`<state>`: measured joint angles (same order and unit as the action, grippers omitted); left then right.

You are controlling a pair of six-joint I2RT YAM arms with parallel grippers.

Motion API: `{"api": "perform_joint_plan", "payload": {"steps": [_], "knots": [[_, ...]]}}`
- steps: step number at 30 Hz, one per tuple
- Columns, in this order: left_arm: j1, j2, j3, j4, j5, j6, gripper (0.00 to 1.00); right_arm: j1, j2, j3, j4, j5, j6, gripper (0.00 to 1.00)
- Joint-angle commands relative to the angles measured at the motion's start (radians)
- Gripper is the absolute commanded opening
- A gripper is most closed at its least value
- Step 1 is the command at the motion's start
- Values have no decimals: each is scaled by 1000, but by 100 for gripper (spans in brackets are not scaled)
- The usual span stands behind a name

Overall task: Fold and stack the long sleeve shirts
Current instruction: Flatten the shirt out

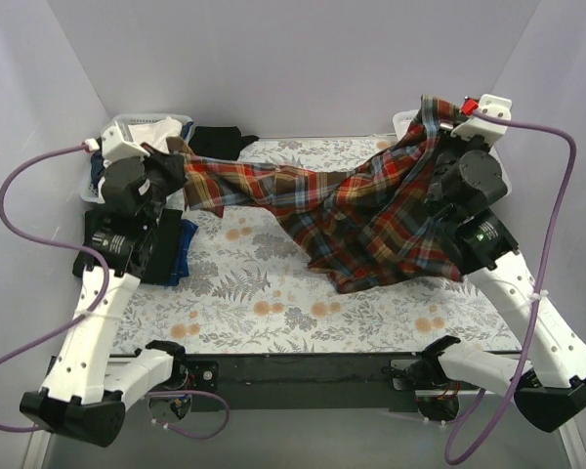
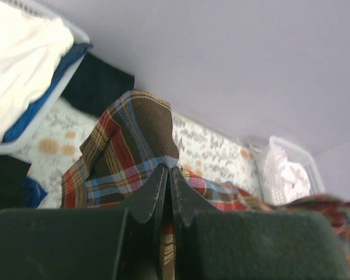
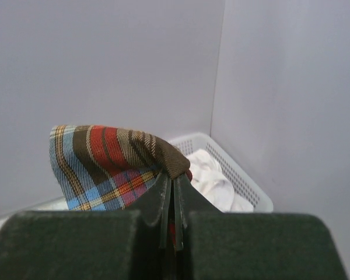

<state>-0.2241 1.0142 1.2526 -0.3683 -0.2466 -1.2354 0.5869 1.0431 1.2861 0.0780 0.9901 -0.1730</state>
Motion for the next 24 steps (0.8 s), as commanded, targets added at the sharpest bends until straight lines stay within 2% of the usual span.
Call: {"api": "perform_joint_plan", "payload": {"steps": [1, 7, 12, 13, 14, 16, 17, 19, 22, 24], "knots": [[5, -87, -140, -96, 85, -15, 0, -39, 80, 117, 120, -200, -94, 4], [3, -310, -369, -176, 105, -96, 0, -73, 257, 203, 121, -484, -51, 5], [5, -540, -536, -190, 173, -171, 0, -85, 443, 336, 121, -795, -36, 1], [5, -566, -556, -202, 182, -179, 5, -85, 503, 358, 117, -839, -19, 1], [5, -583, -570, -213, 176, -185, 17, -85, 533, 377, 103, -920, -7, 1], [5, -598, -588, -244, 158, -194, 52, -85, 621, 433, 86, -979, 44, 1], [5, -592, -585, -254, 129, -191, 59, -85, 647, 450, 66, -1022, 64, 1], [5, -545, -552, -277, 96, -176, 72, -85, 701, 461, 60, -1053, 93, 1], [3, -470, -484, -270, 24, -145, 79, -84, 733, 456, 63, -1091, 135, 1], [5, -434, -466, -236, 15, -127, 80, -85, 730, 440, 68, -1102, 148, 1]]}}
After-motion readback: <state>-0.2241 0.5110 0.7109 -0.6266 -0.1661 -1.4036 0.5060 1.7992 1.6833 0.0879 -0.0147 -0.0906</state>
